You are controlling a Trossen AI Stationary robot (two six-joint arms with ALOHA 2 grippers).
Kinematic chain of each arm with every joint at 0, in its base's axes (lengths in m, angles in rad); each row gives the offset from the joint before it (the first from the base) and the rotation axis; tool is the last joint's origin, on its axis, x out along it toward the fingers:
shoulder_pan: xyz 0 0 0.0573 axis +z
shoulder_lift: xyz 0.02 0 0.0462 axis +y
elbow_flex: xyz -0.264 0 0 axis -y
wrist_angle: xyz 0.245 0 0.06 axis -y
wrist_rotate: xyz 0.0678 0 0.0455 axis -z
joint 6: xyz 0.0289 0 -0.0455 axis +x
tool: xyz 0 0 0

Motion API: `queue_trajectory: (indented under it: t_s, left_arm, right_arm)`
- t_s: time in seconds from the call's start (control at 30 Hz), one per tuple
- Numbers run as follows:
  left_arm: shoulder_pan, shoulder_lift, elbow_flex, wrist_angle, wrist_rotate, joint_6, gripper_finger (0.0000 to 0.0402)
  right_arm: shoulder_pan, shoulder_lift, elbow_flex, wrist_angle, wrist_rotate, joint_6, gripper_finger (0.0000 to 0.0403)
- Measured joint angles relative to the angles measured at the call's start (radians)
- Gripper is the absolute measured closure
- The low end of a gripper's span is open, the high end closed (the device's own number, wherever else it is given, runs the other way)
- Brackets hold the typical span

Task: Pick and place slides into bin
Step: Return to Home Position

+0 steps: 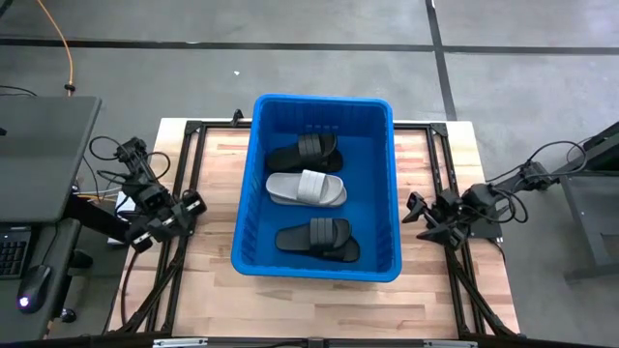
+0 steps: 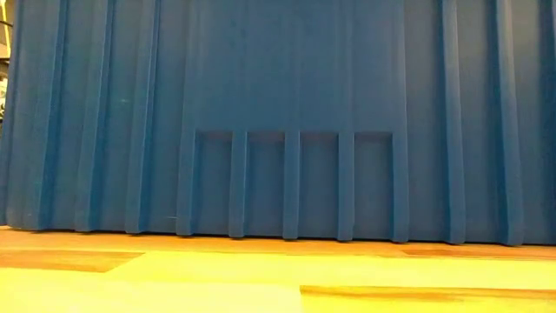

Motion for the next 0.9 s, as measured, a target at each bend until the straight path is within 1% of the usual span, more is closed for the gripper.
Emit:
queue_trajectory:
  t_s: [0.17,0.23,0.43,0.9]
  left_arm:
    - [0.0,0.0,0.0,-0.055,0.003,-0.085,0.0289]
    - [0.0,0.0,0.0,-0.08,-0.011,-0.087,0.0289]
    - [0.0,0.0,0.0,-0.116,-0.018,-0.087,0.0289]
    - [0.0,0.0,0.0,-0.119,-0.019,-0.087,0.0289]
  right_arm:
    - [0.0,0.0,0.0,-0.064,0.0,0.0,0.0148]
    - [0.0,0.0,0.0,-0.092,0.0,0.003,0.0148]
    - [0.0,0.0,0.0,-0.105,0.0,0.088,0.0148]
    - [0.0,0.0,0.0,-0.147,0.001,0.077,0.0148]
